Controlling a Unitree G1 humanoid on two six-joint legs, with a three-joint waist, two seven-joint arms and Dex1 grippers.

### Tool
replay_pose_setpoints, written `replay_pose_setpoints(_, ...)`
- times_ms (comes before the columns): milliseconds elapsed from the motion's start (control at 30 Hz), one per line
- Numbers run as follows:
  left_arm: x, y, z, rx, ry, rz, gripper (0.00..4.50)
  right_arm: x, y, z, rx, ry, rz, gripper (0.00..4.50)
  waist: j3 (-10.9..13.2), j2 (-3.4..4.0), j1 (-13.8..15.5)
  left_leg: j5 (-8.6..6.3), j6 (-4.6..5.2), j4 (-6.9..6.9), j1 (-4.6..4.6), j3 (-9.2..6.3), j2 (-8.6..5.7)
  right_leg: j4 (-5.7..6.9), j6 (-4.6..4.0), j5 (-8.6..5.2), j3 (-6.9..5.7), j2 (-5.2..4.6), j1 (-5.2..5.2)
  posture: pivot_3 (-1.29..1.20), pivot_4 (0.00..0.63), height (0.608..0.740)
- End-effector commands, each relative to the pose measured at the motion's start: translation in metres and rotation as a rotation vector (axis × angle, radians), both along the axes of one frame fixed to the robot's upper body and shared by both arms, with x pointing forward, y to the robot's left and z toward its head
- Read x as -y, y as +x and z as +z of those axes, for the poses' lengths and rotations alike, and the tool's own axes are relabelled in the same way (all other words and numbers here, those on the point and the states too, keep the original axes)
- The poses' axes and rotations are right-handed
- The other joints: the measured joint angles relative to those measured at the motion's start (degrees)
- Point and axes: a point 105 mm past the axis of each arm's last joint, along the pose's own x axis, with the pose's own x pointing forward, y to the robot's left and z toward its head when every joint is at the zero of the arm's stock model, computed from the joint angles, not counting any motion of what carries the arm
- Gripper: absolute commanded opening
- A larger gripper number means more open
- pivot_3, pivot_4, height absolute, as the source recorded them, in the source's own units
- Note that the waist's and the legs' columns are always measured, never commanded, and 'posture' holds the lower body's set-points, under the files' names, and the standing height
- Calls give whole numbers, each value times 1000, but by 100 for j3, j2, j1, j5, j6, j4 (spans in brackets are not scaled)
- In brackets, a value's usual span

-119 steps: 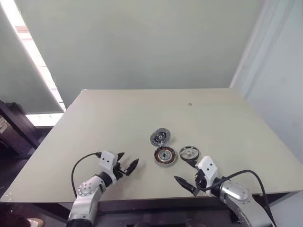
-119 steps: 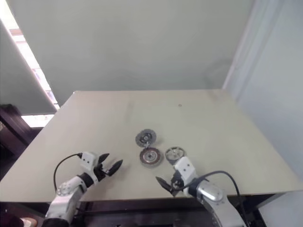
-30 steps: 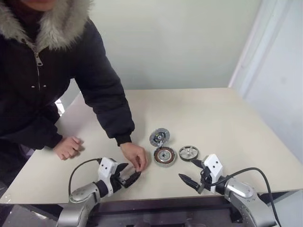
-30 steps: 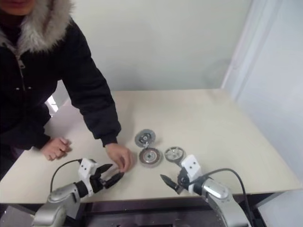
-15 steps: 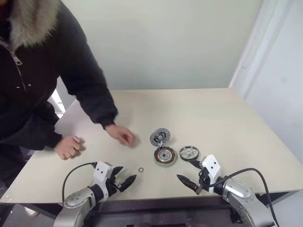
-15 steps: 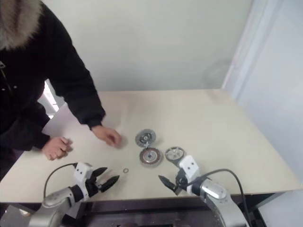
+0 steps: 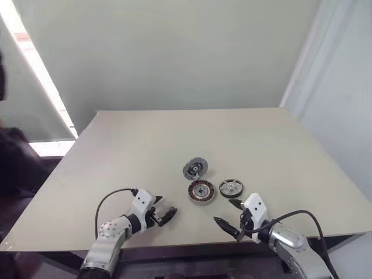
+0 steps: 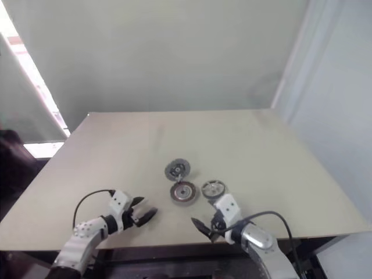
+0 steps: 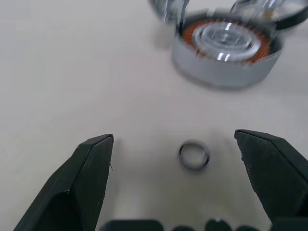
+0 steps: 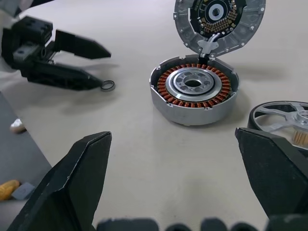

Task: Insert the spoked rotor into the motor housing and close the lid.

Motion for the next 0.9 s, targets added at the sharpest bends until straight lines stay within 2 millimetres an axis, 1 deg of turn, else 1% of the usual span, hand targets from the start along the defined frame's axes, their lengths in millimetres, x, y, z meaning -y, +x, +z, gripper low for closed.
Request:
replay_pose_setpoints(33,5,7,7,43,19,-17,4450,-4,1,17,75,22,8,4500,0,0,8,0,0,0,-1,0,0,0,0,0,0,0,0,0,0,740)
replay_pose_setpoints(567,8,12,-2,54,68,-8,4450,-3,1,18,77,22,8,4500,0,0,11,0,0,2,1,-1,-1,0,0,0,0,0,3,0,0,740)
replay_pose_setpoints(600,8,12,-2,54,73,-8,4073,-3,1,18,77,22,8,4500,0,0,10,0,0,2,2,-1,-1,0,0,0,0,0,4,0,0,740)
replay_pose_setpoints(633,7,12,-3,51,78,-7,3843,-3,1,18,77,22,9,4500,-1,0,11,0,0,2,3,-1,0,0,0,0,0,0,5,0,0,740)
replay_pose_setpoints(700,7,14,-3,56,83,3,3177,-3,1,18,78,21,9,4500,-1,1,11,0,0,2,6,0,-1,0,0,0,0,0,7,0,0,740)
replay_pose_setpoints(833,6,15,-3,59,78,14,1665,-3,2,19,79,21,9,4500,-1,1,11,0,0,2,5,-1,-1,0,0,0,0,0,7,0,0,740)
replay_pose_setpoints(867,6,16,-3,61,75,18,1352,-3,2,19,80,21,9,4500,-1,1,11,0,0,2,5,-1,-1,0,0,0,0,0,6,0,0,740)
replay_pose_setpoints(900,6,16,-2,64,72,23,1352,-3,2,19,80,21,10,4500,-2,2,11,0,0,2,5,-1,-1,0,0,0,0,0,6,0,0,740)
